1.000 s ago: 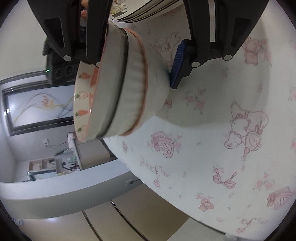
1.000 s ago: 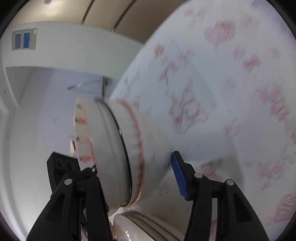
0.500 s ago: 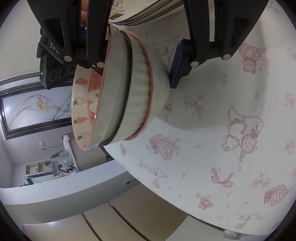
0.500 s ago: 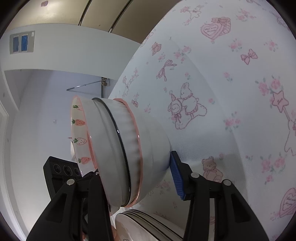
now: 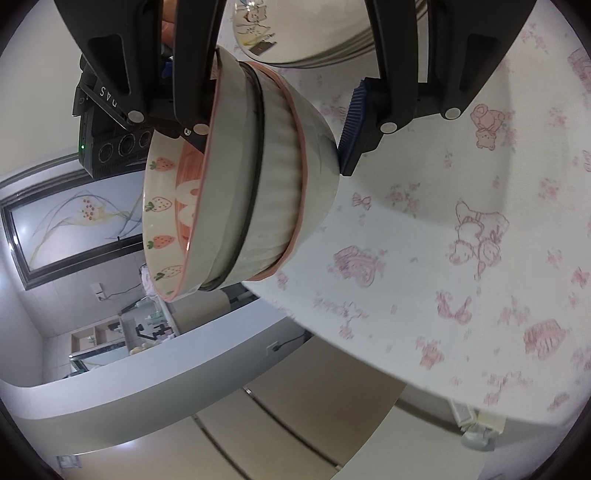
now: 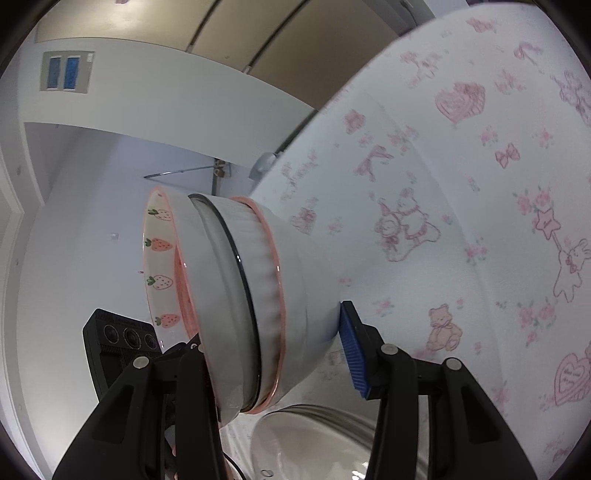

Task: Organize plates and bowls
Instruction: 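Lift the nested bowls and tilt them toward the plate stack with both grippers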

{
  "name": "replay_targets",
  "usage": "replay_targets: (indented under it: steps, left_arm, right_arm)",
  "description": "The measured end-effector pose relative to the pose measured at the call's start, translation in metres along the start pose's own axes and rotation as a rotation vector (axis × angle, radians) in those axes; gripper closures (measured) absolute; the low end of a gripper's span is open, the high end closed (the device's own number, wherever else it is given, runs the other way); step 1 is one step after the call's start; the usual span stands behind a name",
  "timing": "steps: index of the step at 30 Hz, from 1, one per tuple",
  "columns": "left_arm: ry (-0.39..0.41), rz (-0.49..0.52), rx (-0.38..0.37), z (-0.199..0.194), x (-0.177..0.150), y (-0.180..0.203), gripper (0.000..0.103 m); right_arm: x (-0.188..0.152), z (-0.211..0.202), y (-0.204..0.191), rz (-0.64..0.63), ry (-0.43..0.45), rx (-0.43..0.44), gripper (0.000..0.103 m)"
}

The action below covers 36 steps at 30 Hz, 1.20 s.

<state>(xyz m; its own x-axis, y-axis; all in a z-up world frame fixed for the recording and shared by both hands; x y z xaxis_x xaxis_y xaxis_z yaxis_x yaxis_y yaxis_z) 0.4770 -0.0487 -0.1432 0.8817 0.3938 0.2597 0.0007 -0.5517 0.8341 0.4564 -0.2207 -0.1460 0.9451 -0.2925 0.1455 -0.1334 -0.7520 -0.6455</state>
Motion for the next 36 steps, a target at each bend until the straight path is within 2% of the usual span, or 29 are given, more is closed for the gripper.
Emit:
replay_targets:
  steps: [4,9,25,36]
  left_arm:
    - [0.016,0.024,-0.005,-0.013,-0.001,0.016,0.054]
    - [0.021,0.035,-0.024,-0.026,-0.004,0.027,0.054]
    - [0.062,0.088,-0.026,-0.055,-0.009,0.055,0.054]
    - [0.077,0.144,-0.057,-0.098,-0.030,0.105,0.054]
  right_arm:
    - [-0.002,-0.012,-0.011,-0.014,0.024,0.017,0.059]
    - [-0.007,-0.025,-0.022,-0.026,0.061,-0.007,0.059]
    - [-0.008,-0.038,-0.040,-0.052,0.089,0.031,0.059]
    - [-0.029,-0.090,-0.064,-0.098,0.124,0.044,0.059]
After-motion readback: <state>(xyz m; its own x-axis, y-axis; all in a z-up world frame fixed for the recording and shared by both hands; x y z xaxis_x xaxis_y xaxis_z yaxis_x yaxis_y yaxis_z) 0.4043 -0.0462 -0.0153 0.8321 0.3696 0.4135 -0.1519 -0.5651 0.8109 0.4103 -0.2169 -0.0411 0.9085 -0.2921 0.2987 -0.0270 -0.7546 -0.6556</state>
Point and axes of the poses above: each gripper's, at about its wrist camera, not at the fingertips, and z roughly the way its jaws point, y to its right, x to its top, the point moved 7 cm from there along z, roughly the way its jaws point, and after that the axes turned 12 degrees about -x, right-handed, at the moved point
